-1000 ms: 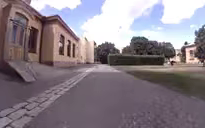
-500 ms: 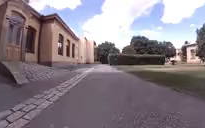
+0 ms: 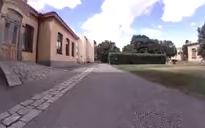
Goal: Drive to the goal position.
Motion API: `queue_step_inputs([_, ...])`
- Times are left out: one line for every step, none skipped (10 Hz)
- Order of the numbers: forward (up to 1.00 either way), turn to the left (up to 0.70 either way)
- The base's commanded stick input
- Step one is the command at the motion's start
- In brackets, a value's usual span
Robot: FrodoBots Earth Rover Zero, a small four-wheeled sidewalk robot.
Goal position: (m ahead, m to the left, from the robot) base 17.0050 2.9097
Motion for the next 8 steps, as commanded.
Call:
queue_step_inputs([0.85, 0.01])
queue_step_inputs([0.85, 0.01])
queue_step_inputs([0.85, 0.01])
queue_step_inputs([0.85, 0.01])
queue_step_inputs([0.85, 0.01])
queue_step_inputs([0.85, 0.01])
queue_step_inputs([0.85, 0.01])
queue_step_inputs([0.85, 0.01])
